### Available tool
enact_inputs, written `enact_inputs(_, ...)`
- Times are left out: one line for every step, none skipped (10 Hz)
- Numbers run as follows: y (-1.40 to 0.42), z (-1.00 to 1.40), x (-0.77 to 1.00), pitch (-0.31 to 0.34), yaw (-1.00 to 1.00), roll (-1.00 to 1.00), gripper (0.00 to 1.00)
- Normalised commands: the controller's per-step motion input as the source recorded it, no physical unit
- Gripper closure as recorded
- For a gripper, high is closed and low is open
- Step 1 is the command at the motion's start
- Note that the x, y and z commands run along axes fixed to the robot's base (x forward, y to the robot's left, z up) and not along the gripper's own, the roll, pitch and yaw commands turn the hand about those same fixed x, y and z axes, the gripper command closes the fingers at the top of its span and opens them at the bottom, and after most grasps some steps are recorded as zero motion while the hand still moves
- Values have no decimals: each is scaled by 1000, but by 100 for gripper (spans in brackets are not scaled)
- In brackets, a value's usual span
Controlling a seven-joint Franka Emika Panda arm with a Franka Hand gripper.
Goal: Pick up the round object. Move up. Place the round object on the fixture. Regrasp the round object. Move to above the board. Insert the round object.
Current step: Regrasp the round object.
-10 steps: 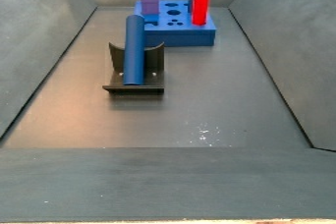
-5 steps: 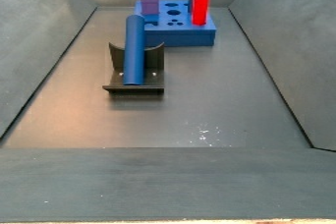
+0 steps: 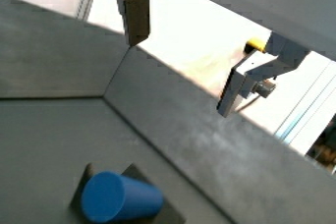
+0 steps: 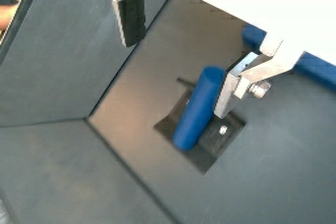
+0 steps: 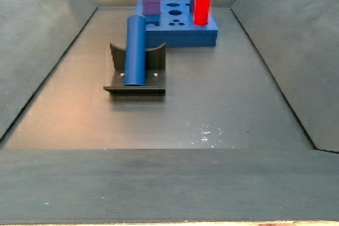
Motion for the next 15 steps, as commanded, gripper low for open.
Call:
enact_inputs(-60, -9, 135, 199, 254, 641, 0)
enact_inputs(-60, -11, 147, 149, 266, 407, 0)
enact_inputs(-46, -2, 150, 110, 264, 281, 0)
enact_inputs(-42, -1, 143, 84, 258, 229, 0)
enact_inputs(-58, -10, 110, 36, 232, 189, 0)
enact_inputs(-64, -16, 105, 19, 219, 181, 0)
enact_inputs(43, -1000, 42, 18, 73, 308, 0)
enact_inputs(44, -1000, 44, 13, 52, 307, 0)
enact_inputs(34, -1000, 49, 1, 47, 253, 0)
enact_inputs(29, -1000, 50, -3, 47, 215, 0)
enact_inputs(22, -1000, 61, -15, 48, 136, 0)
enact_inputs(18, -1000, 67, -19, 46, 110, 0)
enact_inputs(13, -1000, 83, -24, 44, 77, 0)
enact_inputs(12, -1000, 96, -25, 38, 64, 0)
enact_inputs(6, -1000, 115, -18, 33, 60, 0)
